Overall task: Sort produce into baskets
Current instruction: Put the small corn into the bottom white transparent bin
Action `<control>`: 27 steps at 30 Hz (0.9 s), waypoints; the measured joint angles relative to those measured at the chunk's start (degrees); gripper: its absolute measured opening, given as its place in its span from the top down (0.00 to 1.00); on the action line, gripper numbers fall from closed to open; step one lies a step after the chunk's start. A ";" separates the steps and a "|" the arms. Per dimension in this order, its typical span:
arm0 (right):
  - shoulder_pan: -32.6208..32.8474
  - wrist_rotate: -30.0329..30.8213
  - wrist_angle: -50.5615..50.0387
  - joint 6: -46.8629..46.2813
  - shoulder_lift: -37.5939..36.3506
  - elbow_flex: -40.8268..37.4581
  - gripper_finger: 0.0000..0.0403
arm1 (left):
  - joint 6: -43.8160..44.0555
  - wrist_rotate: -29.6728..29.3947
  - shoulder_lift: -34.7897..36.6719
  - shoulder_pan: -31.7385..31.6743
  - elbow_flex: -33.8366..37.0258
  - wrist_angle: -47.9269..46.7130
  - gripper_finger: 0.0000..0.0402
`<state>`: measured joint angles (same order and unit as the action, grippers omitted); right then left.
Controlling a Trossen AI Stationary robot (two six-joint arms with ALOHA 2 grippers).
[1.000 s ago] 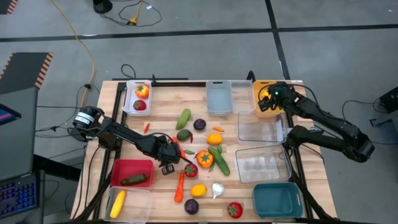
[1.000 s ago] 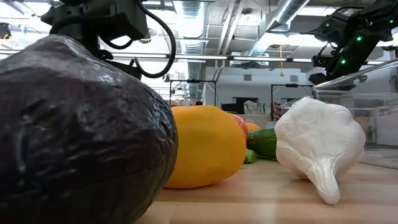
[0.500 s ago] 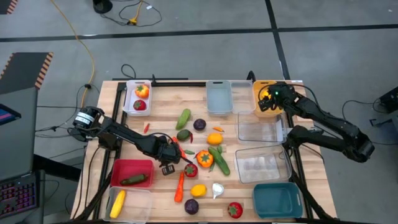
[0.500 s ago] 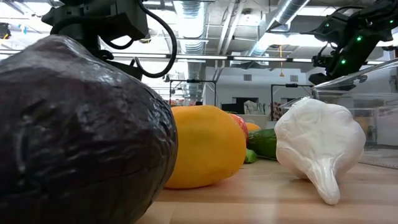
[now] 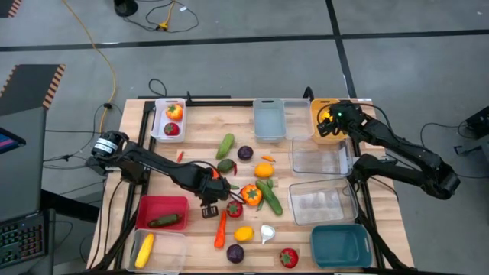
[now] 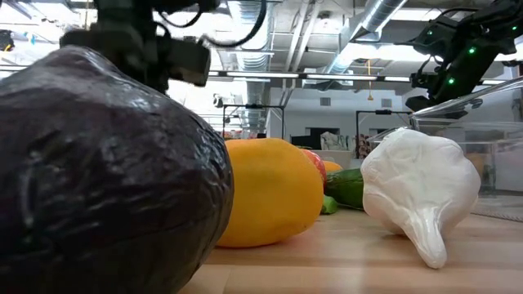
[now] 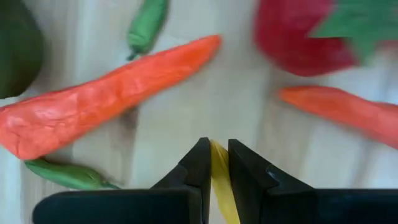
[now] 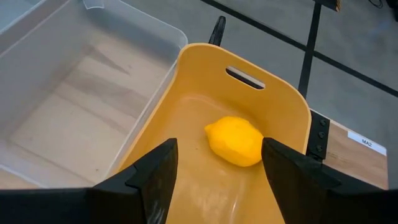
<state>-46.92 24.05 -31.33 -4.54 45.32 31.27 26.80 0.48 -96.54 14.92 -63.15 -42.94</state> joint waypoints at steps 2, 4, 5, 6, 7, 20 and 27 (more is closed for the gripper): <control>0.00 0.00 -0.02 0.01 0.00 0.00 0.35 | -0.46 3.06 0.05 0.21 -2.43 -2.81 0.92; 0.00 0.00 0.00 0.00 0.00 0.00 0.35 | -0.29 6.26 0.07 0.88 -4.61 -4.76 0.92; 0.00 0.00 -0.02 0.00 0.00 0.00 0.35 | -0.20 7.93 0.07 1.33 -5.79 -5.97 0.92; -0.01 0.00 -0.01 0.01 0.00 0.00 0.35 | -0.19 9.47 0.07 1.87 -7.06 -7.17 0.92; 0.00 0.00 -0.02 0.00 0.00 0.00 0.35 | -0.16 10.79 0.12 2.45 -8.23 -8.12 0.92; 0.00 0.00 0.00 0.00 0.00 0.00 0.35 | 17.46 24.55 0.25 15.39 -12.50 -17.25 0.92; -0.01 0.00 0.00 0.00 0.00 0.00 0.35 | 26.15 25.67 0.23 22.29 -12.49 -17.86 0.92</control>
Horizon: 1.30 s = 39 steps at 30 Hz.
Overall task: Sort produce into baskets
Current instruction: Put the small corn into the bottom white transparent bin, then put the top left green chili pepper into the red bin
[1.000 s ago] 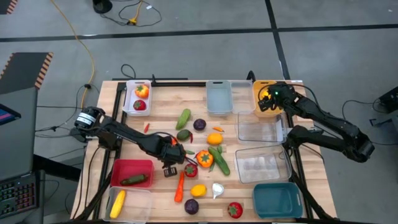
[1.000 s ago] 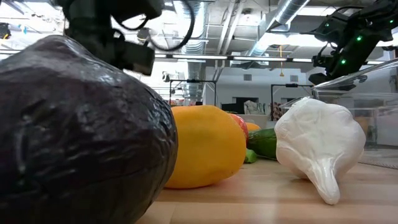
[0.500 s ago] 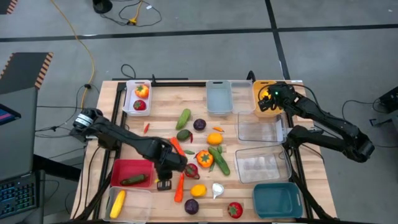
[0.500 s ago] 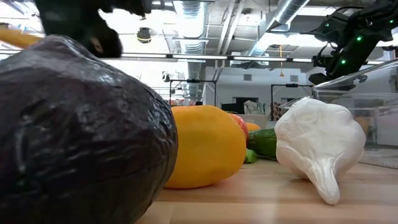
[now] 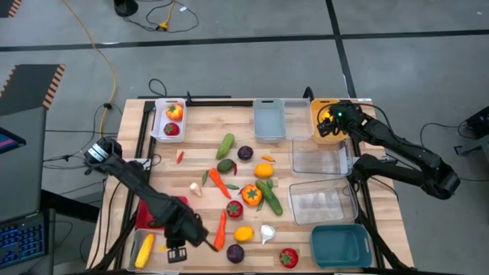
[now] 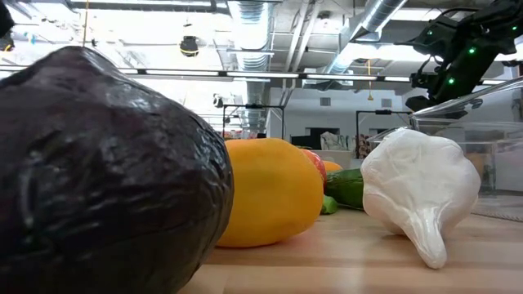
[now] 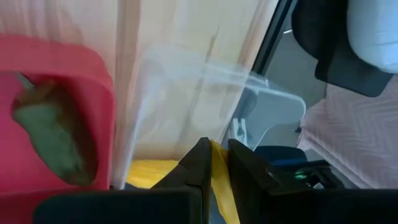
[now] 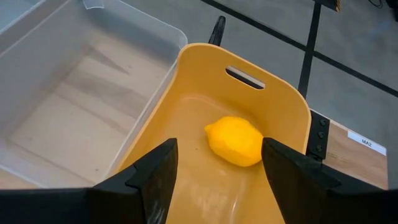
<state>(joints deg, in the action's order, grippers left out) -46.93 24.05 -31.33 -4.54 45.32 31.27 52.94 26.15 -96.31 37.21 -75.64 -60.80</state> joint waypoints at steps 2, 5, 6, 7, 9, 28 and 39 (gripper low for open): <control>0.01 0.00 -0.01 0.02 0.00 0.00 0.35 | 1.19 -1.32 0.00 1.53 0.00 0.00 0.92; 0.01 0.00 0.00 0.00 0.00 0.00 0.35 | 4.06 -2.62 0.00 2.95 0.00 -0.11 0.92; 0.01 0.00 -0.01 0.00 0.00 0.00 0.35 | 5.23 -2.62 0.00 3.03 0.00 -0.15 0.91; -0.01 0.00 0.00 0.00 0.00 0.00 0.35 | 6.29 -2.62 0.00 3.02 0.00 -0.13 0.90; 0.01 0.00 0.00 0.00 0.00 0.00 0.35 | 7.88 -2.80 0.00 2.98 0.00 -0.14 0.86; 0.01 0.00 0.00 0.00 -0.02 0.00 0.35 | 3.57 -3.32 -0.02 -5.34 0.00 0.26 0.51; -0.01 0.00 0.00 0.00 -0.02 0.00 0.35 | -10.08 -17.02 -0.02 -19.53 0.00 0.24 0.51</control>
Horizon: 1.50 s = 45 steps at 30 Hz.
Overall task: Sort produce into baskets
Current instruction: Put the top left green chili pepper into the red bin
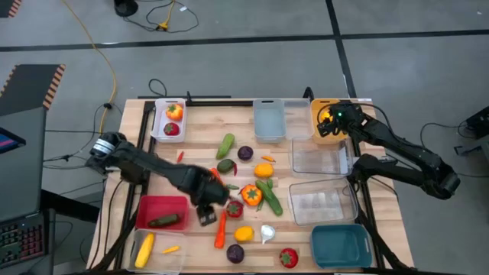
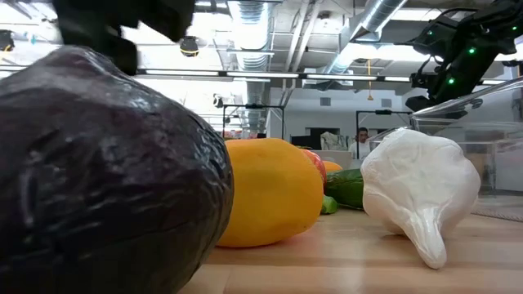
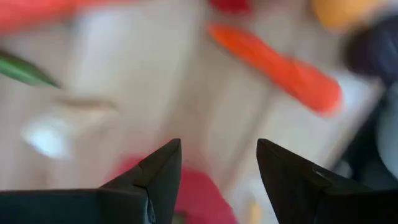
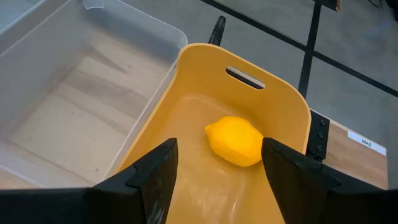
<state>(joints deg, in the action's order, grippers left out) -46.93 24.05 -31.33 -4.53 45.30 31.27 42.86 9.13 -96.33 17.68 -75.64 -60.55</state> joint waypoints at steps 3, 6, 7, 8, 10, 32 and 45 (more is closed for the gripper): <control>0.02 0.00 0.00 0.01 0.00 0.00 0.35 | -2.07 -6.17 0.00 -3.52 0.00 -0.18 0.51; 0.00 0.00 0.00 0.00 0.02 0.00 0.35 | -5.14 -10.44 0.00 -6.31 0.00 -0.92 0.52; 0.01 0.00 -0.02 0.00 0.01 0.00 0.35 | -6.03 -11.26 0.00 -7.24 0.03 -1.34 0.52; 0.00 0.00 -0.02 0.00 0.02 0.00 0.35 | -6.59 -12.24 0.00 -8.14 0.33 -1.49 0.52; 0.01 0.00 -0.02 0.01 0.01 0.00 0.35 | -6.08 -13.22 0.00 -9.93 1.84 -1.43 0.52; 0.01 0.01 -0.02 0.00 0.00 0.00 0.35 | -0.84 -14.53 -0.07 -14.54 19.96 13.40 0.52; 0.02 0.00 -0.02 0.00 0.00 0.00 0.35 | 0.47 -15.48 0.28 -14.54 24.74 19.52 0.57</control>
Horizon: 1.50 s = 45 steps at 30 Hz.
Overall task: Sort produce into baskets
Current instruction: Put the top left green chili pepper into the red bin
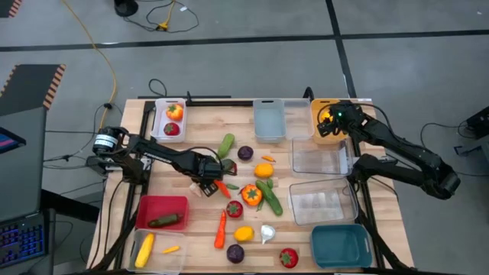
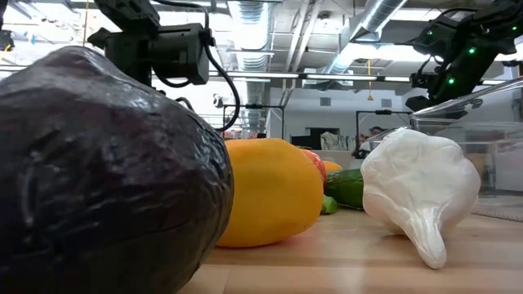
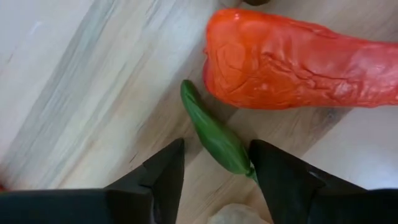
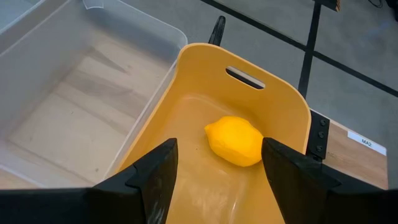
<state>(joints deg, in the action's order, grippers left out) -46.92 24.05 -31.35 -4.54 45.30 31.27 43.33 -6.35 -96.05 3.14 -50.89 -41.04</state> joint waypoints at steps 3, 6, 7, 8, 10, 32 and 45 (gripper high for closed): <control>-0.01 0.00 0.00 0.00 0.00 0.00 0.35 | 0.00 0.10 -0.04 0.02 0.02 0.46 0.65; -0.02 0.00 0.00 0.00 0.00 0.00 0.35 | 0.00 0.29 -0.09 0.02 0.02 0.71 0.74; -0.02 0.00 0.00 0.00 0.00 0.00 0.35 | 0.00 0.28 -0.11 0.02 0.02 0.81 0.77; -0.01 0.00 0.00 0.00 0.00 0.00 0.35 | -0.05 0.28 -0.11 0.02 0.04 0.96 0.79; -0.01 0.00 0.00 0.00 0.00 0.00 0.35 | -0.91 0.28 -0.17 0.02 -0.08 0.99 0.84; -0.01 0.00 -0.02 0.00 0.01 0.00 0.35 | -14.40 -0.39 -0.47 0.08 -14.26 -21.31 0.94; -0.01 -0.04 -0.06 0.00 0.00 0.00 0.35 | -20.25 -0.06 -0.31 6.33 -26.53 -42.10 0.94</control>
<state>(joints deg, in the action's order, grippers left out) -46.92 24.02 -31.41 -4.54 45.30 31.27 23.08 -6.41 -96.36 9.47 -77.43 -83.14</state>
